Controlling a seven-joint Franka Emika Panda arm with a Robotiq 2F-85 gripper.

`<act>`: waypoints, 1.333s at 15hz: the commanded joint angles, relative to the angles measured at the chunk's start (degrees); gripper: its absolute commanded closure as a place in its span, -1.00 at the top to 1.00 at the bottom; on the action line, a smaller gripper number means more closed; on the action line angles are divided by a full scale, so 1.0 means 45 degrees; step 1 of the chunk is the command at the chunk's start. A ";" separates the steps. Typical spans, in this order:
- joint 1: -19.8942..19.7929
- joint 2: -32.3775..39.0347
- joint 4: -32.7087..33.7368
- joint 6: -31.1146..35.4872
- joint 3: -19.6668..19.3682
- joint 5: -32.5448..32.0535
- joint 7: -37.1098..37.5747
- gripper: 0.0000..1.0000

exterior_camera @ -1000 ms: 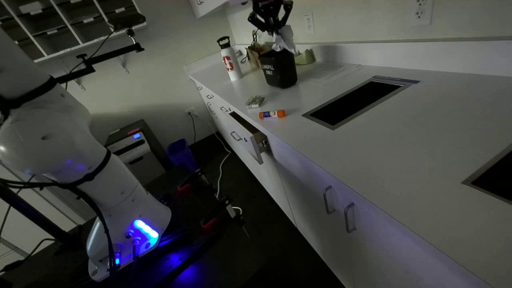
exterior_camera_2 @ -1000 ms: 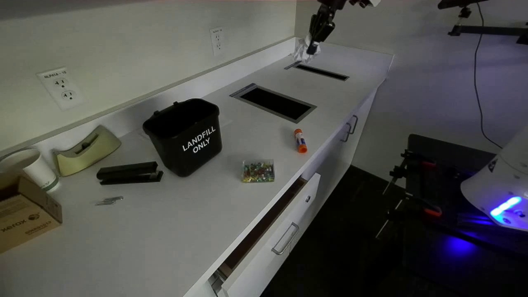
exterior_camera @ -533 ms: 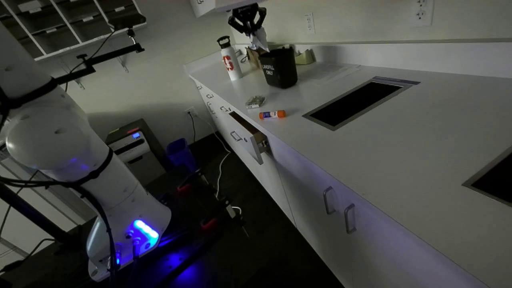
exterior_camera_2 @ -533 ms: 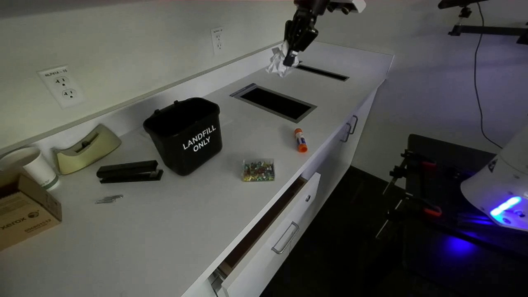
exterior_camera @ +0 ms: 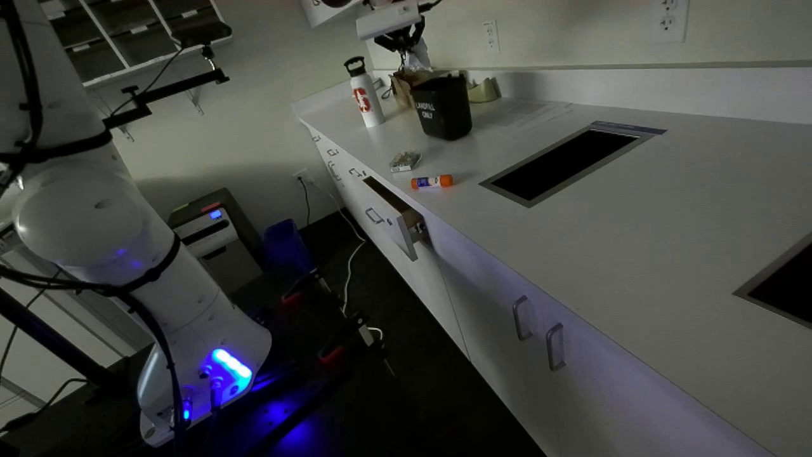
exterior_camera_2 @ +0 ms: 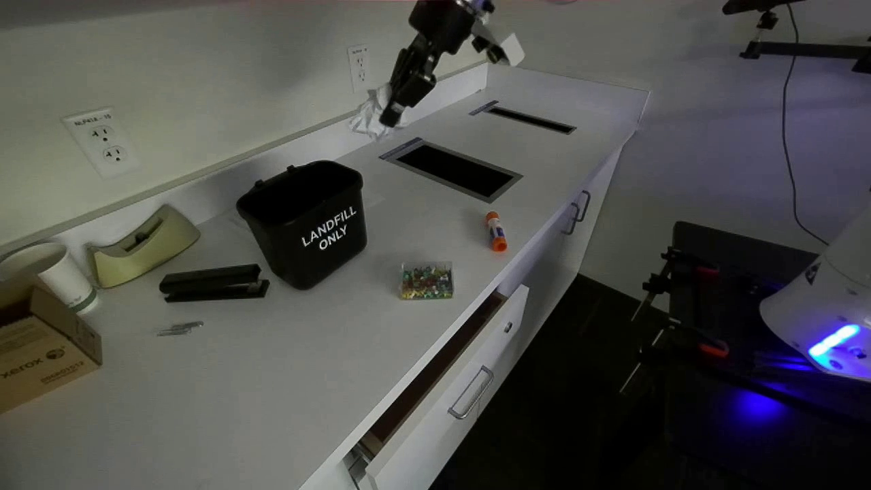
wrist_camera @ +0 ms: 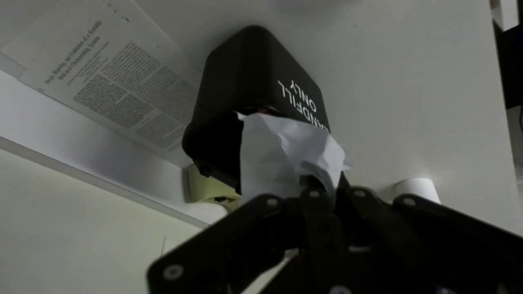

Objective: Put the paper in the black bin

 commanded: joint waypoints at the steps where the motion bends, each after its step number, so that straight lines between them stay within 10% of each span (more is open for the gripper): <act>1: 0.0188 0.2123 0.1936 0.1374 0.0462 -0.1162 0.1653 -0.96; 13: 0.0327 0.6094 0.6180 0.1475 0.0819 -0.5734 0.5473 -0.96; 14: 0.0282 0.6124 0.6244 0.1380 0.0911 -0.5795 0.5429 -0.35; 20: -0.0162 0.6166 0.6532 0.0819 0.1580 -0.5592 0.4900 0.41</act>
